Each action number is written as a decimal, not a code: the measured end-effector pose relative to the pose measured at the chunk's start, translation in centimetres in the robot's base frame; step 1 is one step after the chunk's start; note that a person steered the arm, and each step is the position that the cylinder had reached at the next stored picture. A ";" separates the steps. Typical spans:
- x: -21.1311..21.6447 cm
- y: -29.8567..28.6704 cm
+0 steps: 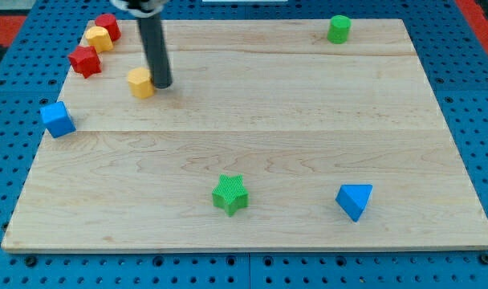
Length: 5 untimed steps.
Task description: Point arm towards bottom of the board
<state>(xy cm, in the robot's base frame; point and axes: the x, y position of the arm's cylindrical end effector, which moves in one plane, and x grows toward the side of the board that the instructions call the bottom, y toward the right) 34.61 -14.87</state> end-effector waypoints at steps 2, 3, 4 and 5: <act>0.0 -8.1; -0.7 -6.6; -5.1 -3.3; -7.6 0.8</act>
<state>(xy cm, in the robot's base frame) 27.00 -14.04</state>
